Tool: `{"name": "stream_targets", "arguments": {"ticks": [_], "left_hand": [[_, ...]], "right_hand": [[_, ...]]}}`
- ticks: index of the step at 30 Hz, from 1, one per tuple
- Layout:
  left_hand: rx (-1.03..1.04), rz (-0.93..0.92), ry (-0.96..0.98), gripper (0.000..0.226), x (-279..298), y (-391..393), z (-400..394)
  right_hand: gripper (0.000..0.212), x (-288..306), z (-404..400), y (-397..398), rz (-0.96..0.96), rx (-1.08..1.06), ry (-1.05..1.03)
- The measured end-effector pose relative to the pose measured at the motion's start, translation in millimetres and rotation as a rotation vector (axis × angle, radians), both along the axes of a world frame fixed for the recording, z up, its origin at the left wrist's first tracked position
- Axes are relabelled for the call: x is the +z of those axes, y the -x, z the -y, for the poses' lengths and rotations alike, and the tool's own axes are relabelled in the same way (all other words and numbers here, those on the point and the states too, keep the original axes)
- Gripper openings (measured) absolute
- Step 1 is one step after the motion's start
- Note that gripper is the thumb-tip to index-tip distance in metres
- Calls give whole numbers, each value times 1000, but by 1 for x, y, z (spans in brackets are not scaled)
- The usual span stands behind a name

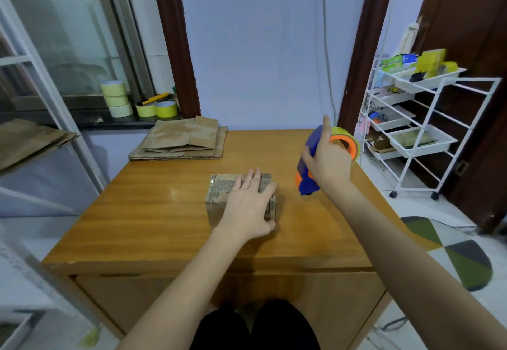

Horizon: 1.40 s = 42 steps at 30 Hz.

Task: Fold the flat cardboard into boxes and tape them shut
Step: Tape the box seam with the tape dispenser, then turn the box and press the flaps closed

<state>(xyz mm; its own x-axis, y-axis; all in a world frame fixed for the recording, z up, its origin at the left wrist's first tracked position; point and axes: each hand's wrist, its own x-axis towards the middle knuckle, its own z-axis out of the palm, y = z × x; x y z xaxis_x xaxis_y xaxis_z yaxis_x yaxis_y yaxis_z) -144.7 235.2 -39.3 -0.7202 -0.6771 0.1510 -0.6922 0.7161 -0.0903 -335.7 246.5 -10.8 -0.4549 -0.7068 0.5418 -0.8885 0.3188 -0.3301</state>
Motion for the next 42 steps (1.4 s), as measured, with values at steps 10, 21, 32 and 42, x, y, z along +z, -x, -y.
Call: {"name": "stream_targets", "arguments": {"ticks": [10,21,32,42], "left_hand": [[33,-16,17,102,-2,1,2],[88,-493,-398,71,14,-9,0],[226,-661,-302,45,30,-40,10],[325,-898,-687,75,14,-58,8]], "right_hand": [[90,-47,-12,-9,353,361,153],[77,-57,-63,10,257,445,15],[83,-82,-83,20,434,465,6],[50,-69,-84,-2,270,309,289]]}}
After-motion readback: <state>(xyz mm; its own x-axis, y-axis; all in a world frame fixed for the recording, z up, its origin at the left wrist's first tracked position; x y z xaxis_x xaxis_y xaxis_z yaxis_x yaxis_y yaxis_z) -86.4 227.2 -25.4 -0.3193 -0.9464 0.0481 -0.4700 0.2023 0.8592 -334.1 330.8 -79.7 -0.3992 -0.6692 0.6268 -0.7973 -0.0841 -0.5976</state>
